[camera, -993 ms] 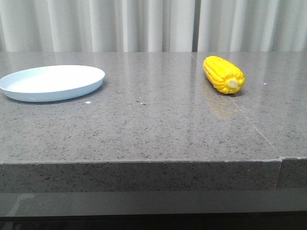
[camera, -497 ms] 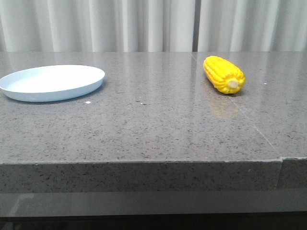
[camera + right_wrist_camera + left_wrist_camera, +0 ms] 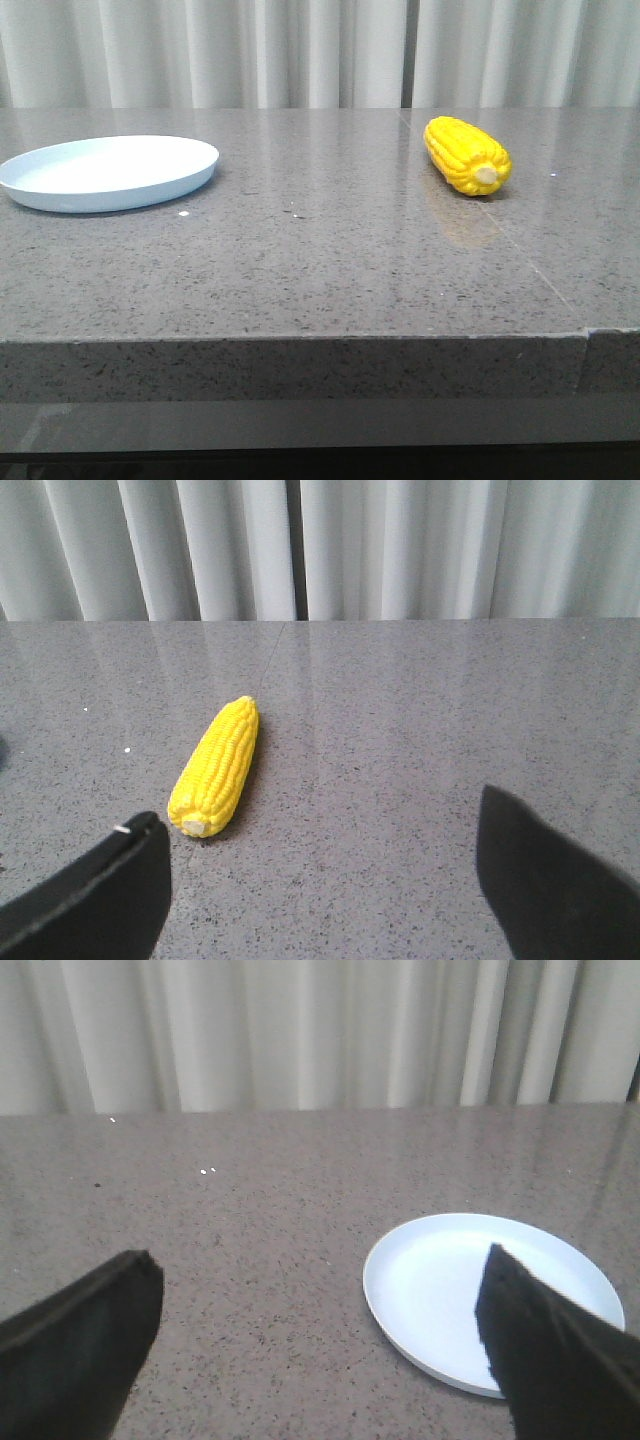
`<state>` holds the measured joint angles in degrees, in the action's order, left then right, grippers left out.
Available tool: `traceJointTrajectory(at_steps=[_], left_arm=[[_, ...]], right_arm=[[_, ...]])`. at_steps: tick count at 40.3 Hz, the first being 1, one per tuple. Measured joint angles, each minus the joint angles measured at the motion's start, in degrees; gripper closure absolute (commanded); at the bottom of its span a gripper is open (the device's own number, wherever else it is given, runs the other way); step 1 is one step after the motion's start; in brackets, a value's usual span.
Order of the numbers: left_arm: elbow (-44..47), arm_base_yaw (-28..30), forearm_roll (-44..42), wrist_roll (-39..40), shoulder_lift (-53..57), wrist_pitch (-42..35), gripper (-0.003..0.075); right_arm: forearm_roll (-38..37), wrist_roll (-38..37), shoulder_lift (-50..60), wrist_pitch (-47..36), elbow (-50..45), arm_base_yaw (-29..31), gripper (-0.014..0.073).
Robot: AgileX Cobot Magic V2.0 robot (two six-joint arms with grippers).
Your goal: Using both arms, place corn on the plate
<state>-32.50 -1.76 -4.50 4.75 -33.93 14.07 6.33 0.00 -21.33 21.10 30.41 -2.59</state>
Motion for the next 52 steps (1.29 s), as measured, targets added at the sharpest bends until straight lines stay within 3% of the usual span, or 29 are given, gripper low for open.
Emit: traceJointTrajectory(at_steps=[13,22,29,43,52], left_arm=[[-19.5,-8.0,0.3,0.0,-23.4,13.4,0.0121],[-35.7,-8.2,0.4,0.0,-41.4,30.6,0.0121],[-44.5,-8.2,0.5,0.0,-53.8,39.3,0.0121],[-49.0,-8.3,1.8,0.0,-67.0,40.9,0.0129],[-49.1,-8.3,1.9,0.0,-68.4,40.5,0.0258]], right_arm=[[0.0,0.0,0.0,0.0,0.0,0.0,-0.0051],[0.0,0.0,0.0,0.0,0.0,0.0,-0.0051],[0.0,0.0,0.0,0.0,0.0,0.0,-0.0051],[0.0,0.0,0.0,0.0,0.0,0.0,-0.0051],[0.0,0.0,0.0,0.0,0.0,0.0,-0.0051]])
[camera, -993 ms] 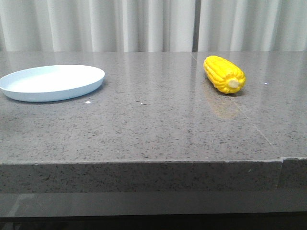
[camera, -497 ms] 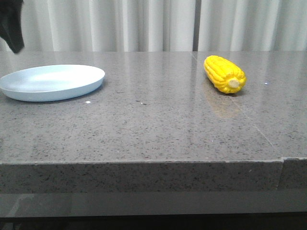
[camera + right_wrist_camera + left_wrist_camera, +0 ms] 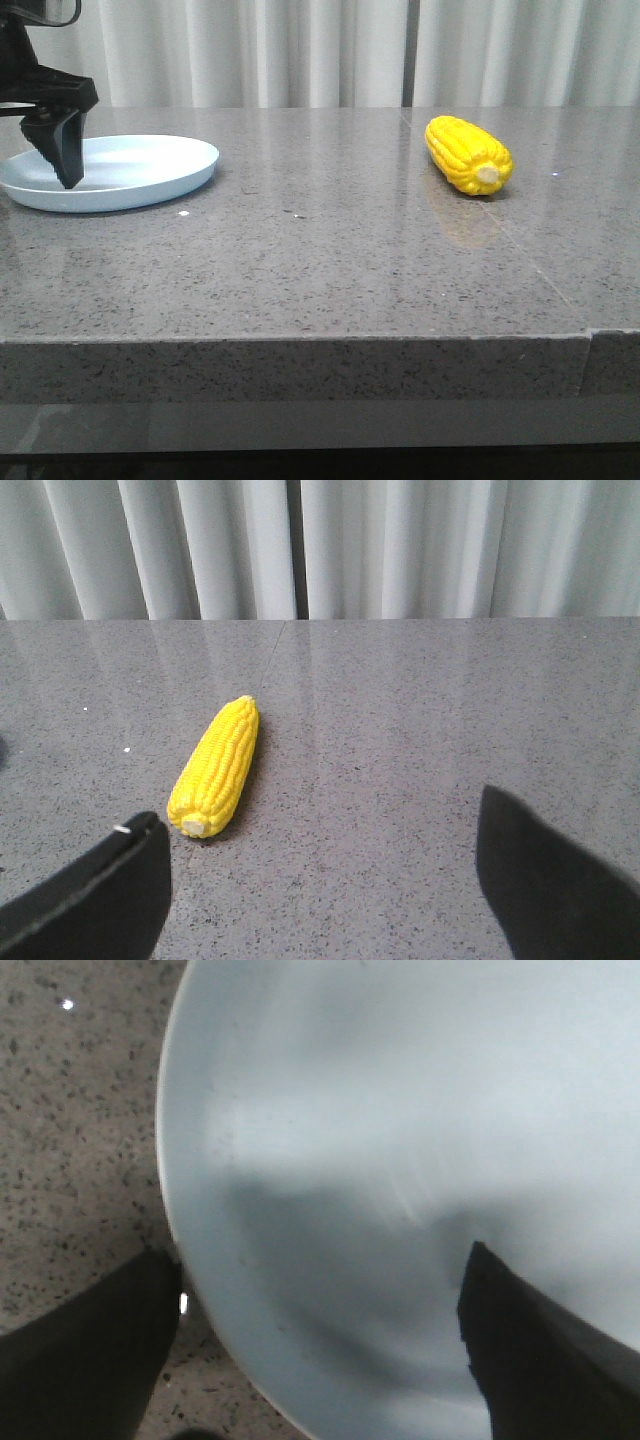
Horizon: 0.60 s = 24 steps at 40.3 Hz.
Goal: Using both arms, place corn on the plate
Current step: 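Lower the left gripper onto the rim of the pale blue plate, then push the plate with the left gripper toward the corn cob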
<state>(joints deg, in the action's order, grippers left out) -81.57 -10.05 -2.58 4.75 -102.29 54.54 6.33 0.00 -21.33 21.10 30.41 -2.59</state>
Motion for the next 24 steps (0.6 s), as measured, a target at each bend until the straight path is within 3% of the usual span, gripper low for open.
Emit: traceJointTrajectory(at_steps=[13,21,24], left_arm=[[-0.8,0.1,0.4,0.1,-1.9,-0.5,0.04],[-1.2,0.1,0.3,0.1,-2.3,-1.4,0.068],[-1.3,0.1,0.3,0.1,-2.3,-1.7,0.0738]], right_arm=[[0.0,0.0,0.0,0.1,0.0,0.0,-0.0051],[0.0,0.0,0.0,0.1,0.0,0.0,-0.0051],[0.0,0.0,0.0,0.1,0.0,0.0,-0.0051]])
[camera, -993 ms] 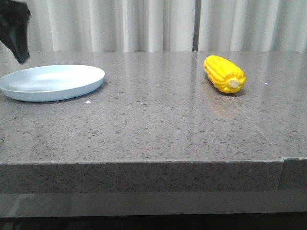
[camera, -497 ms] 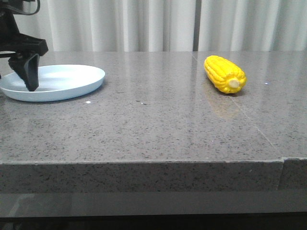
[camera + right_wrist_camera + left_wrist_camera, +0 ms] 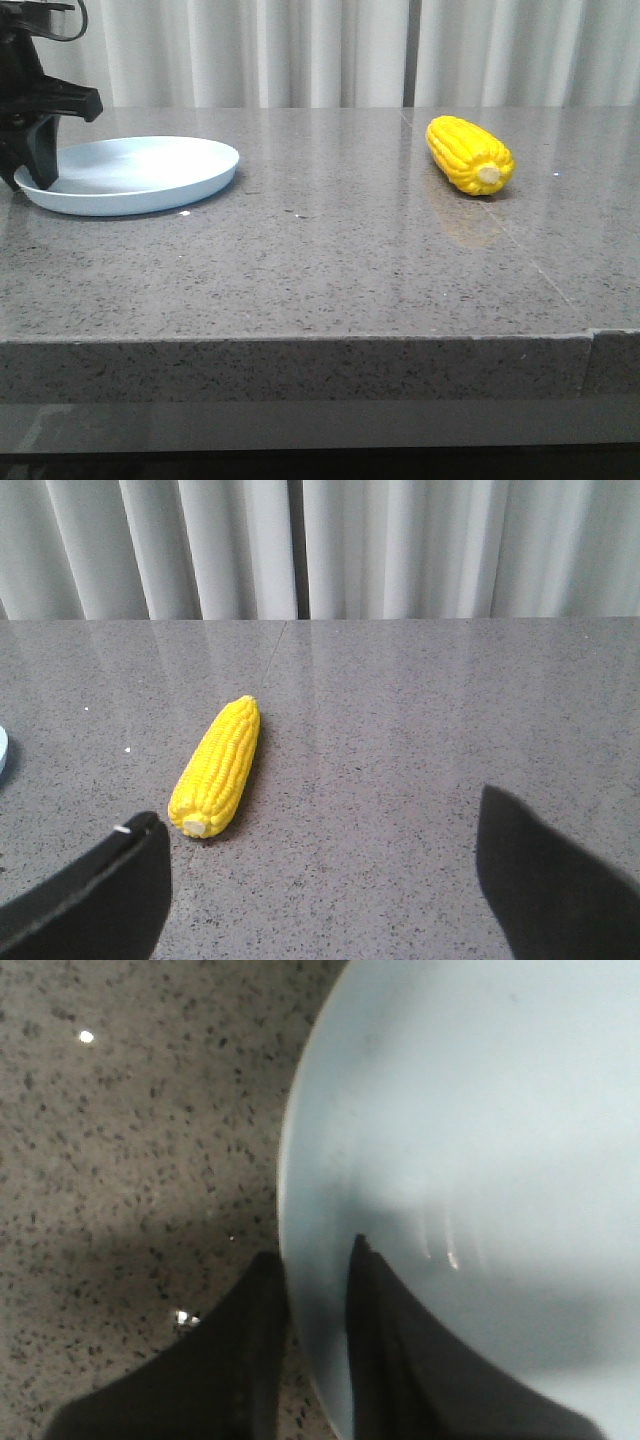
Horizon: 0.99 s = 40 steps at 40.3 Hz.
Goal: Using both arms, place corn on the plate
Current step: 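Push the plate with the left gripper toward the corn cob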
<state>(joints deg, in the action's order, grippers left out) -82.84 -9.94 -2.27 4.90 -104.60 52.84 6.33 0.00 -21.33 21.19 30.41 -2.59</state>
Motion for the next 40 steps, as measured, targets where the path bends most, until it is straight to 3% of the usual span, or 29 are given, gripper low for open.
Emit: traceJointTrajectory(at_steps=[16,24,29,40], left_arm=[[-2.8,0.0,3.7,0.5,0.7,-1.2,0.0741],[-8.8,-0.6,11.9,-3.2,2.5,0.2,0.074],[-10.9,-2.5,17.7,-5.2,2.5,0.7,0.074],[-11.4,-7.5,20.0,-6.1,-1.1,0.2,0.074]], right_arm=[[0.0,0.0,0.0,0.0,0.0,0.0,-0.0051],[0.0,0.0,0.0,0.0,0.0,0.0,-0.0051],[0.0,0.0,0.0,0.0,0.0,0.0,-0.0051],[0.0,0.0,0.0,0.0,0.0,0.0,-0.0051]])
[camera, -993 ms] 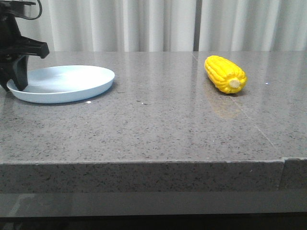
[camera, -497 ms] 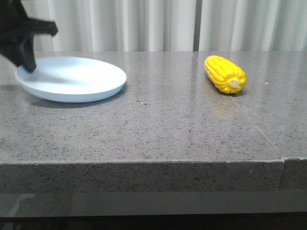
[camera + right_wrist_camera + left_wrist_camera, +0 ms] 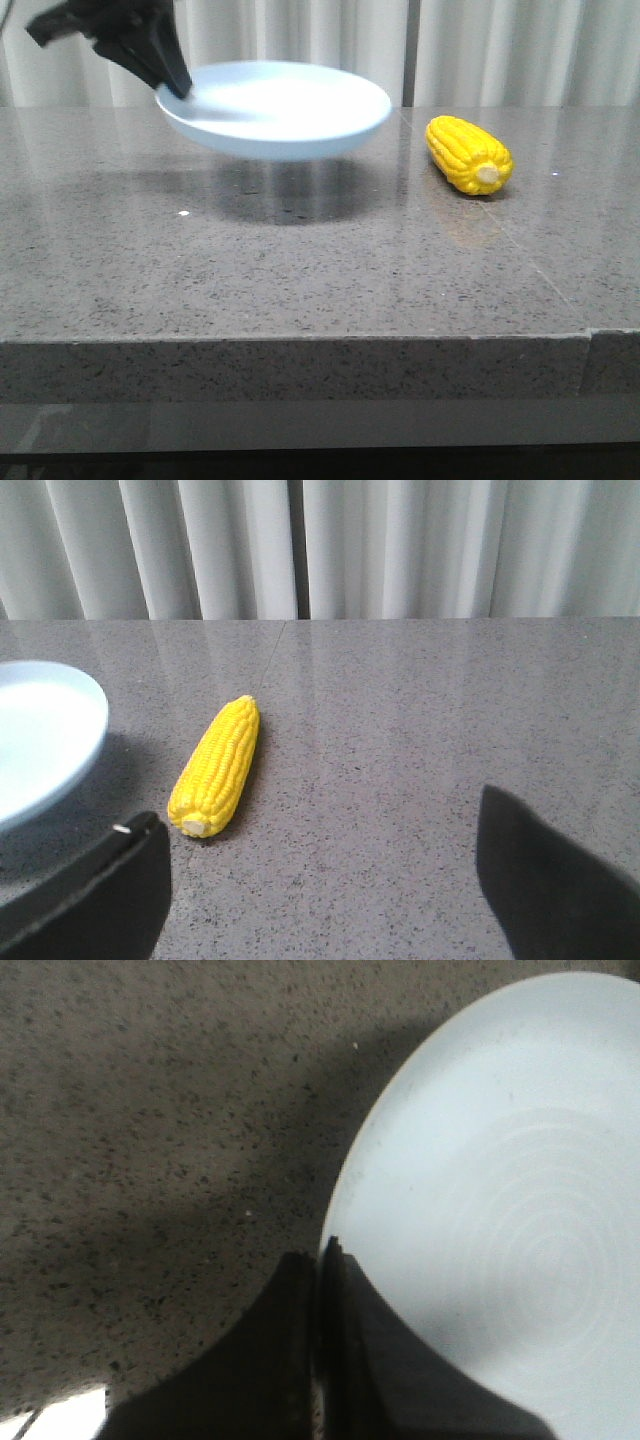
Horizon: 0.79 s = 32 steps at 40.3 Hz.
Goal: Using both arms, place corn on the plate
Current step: 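Push the plate with the left gripper toward the corn cob, then lift the left gripper away from the plate and retract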
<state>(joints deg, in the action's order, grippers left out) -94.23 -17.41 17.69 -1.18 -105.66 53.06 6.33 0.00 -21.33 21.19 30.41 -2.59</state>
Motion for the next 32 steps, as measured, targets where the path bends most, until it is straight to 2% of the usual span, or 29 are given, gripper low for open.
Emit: traceJointTrajectory(at_steps=[7,16,19,28,32], left_arm=[[0.0,-1.4,0.0,0.0,-3.5,-0.9,0.0721],[0.0,-1.4,-0.1,0.0,-4.9,-1.6,0.0516],[0.0,-1.4,-0.3,0.0,-4.9,-1.7,0.048],[0.0,-1.3,-8.2,0.1,0.2,-1.7,0.0484],[0.3,-1.2,-13.7,2.1,5.0,-1.6,0.0544]], right_arm=[[0.0,0.0,0.0,0.0,0.0,0.0,-0.0051],[0.0,0.0,0.0,0.0,0.0,0.0,-0.0051],[0.0,0.0,0.0,0.0,0.0,0.0,-0.0051],[0.0,0.0,0.0,0.0,0.0,0.0,-0.0051],[0.0,0.0,0.0,0.0,0.0,0.0,-0.0051]])
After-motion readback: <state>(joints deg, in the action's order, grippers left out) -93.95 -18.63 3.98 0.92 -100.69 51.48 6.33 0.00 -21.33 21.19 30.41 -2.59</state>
